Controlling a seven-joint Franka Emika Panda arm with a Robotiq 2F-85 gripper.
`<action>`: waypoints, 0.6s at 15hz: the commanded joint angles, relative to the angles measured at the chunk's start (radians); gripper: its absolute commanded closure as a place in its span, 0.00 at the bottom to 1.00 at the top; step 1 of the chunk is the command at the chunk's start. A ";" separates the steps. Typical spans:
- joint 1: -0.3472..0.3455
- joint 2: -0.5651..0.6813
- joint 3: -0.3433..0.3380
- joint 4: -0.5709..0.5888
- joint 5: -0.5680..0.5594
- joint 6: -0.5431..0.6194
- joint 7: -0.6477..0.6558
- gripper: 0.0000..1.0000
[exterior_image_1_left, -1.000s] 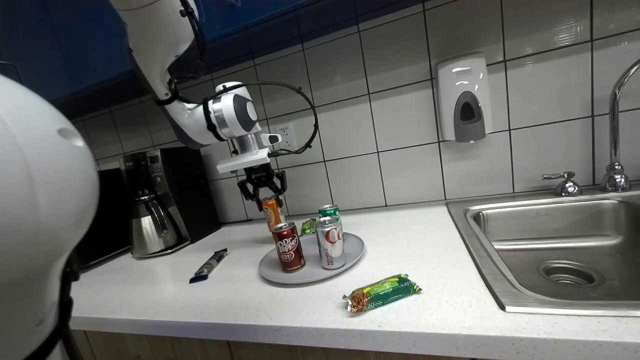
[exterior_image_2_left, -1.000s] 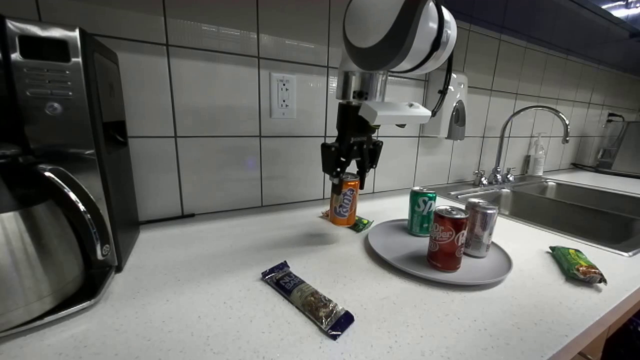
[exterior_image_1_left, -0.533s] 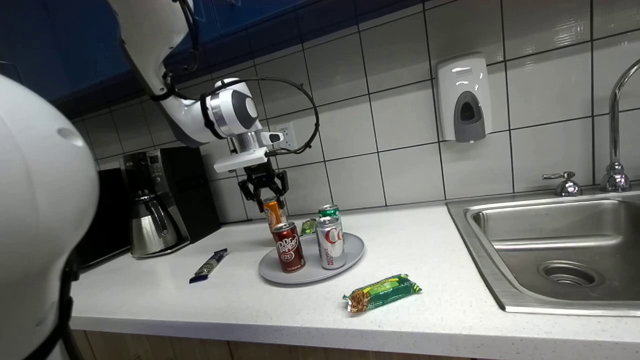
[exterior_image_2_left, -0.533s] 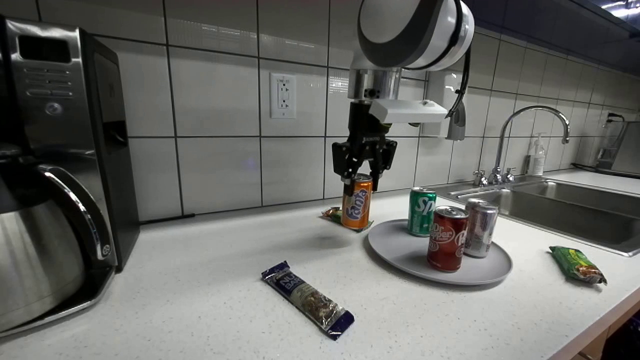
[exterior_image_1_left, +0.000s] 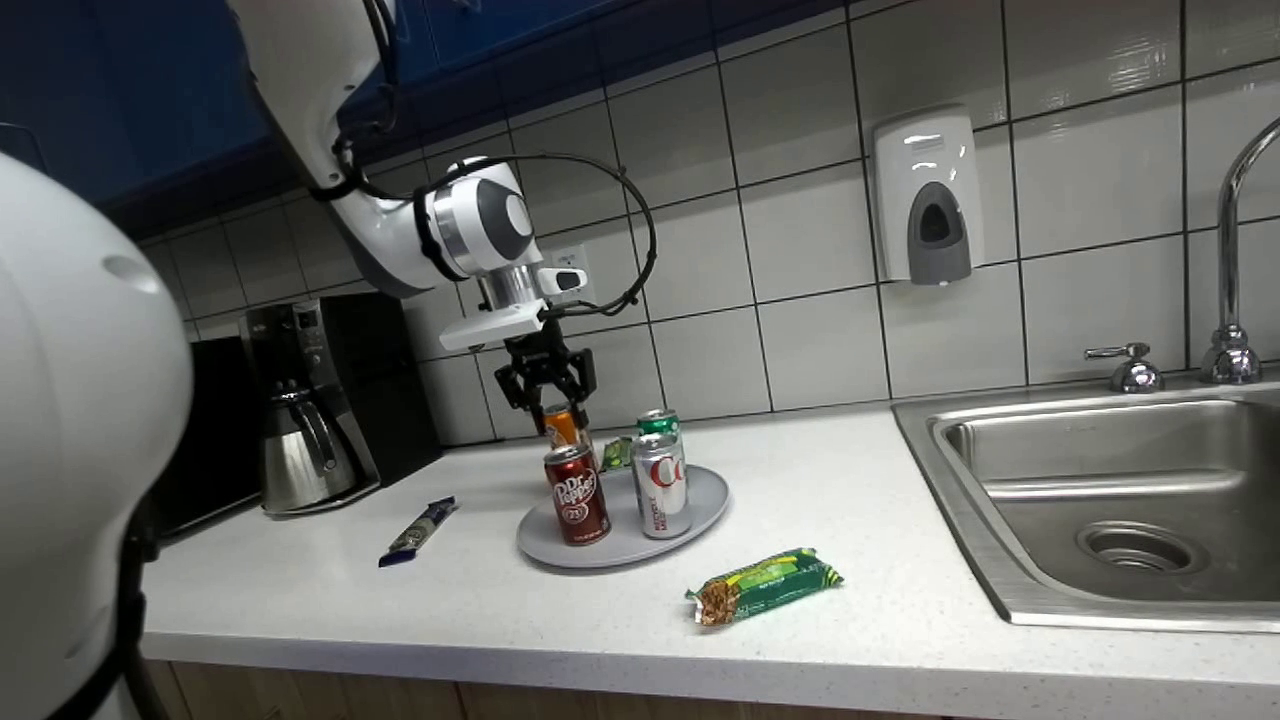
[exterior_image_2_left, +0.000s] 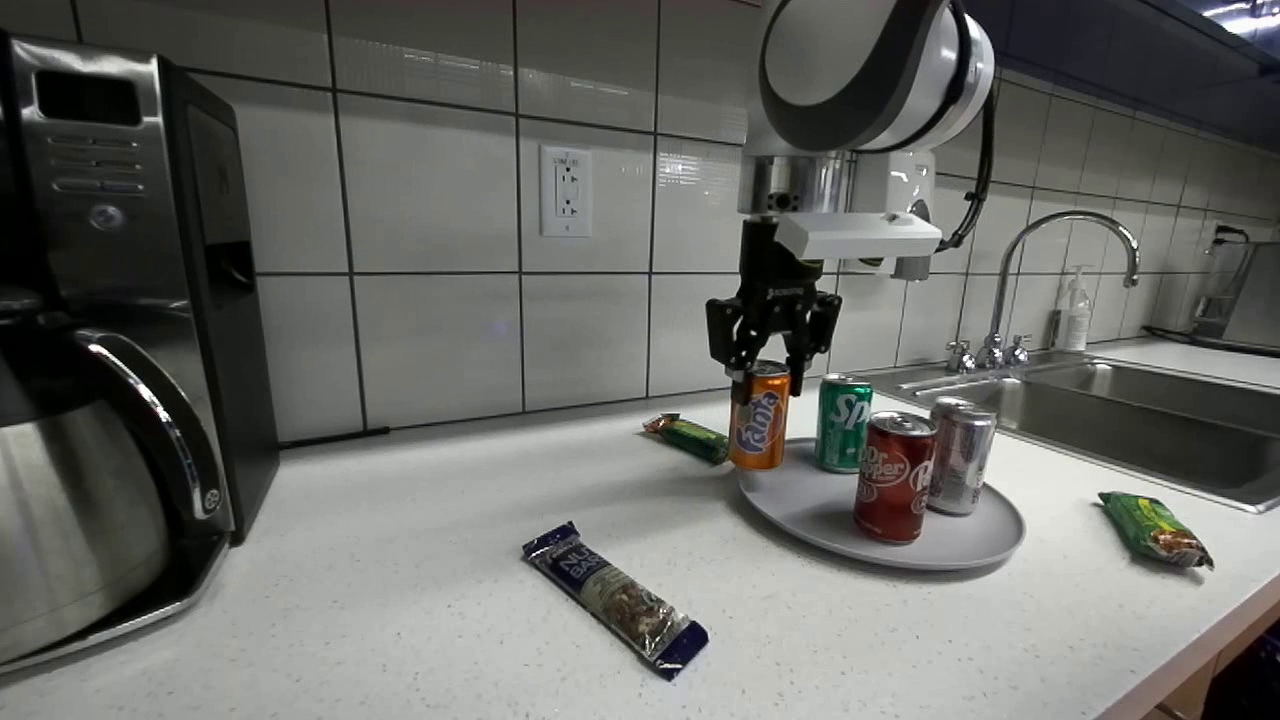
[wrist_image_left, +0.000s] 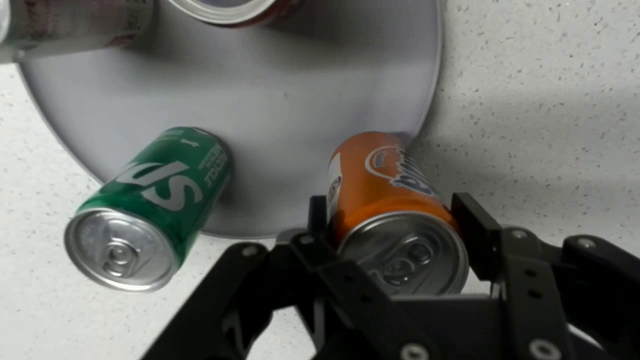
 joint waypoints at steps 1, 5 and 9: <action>-0.020 -0.058 -0.001 -0.050 -0.025 -0.002 0.058 0.62; -0.025 -0.069 -0.010 -0.073 -0.024 -0.008 0.087 0.62; -0.031 -0.082 -0.016 -0.100 -0.022 -0.012 0.127 0.62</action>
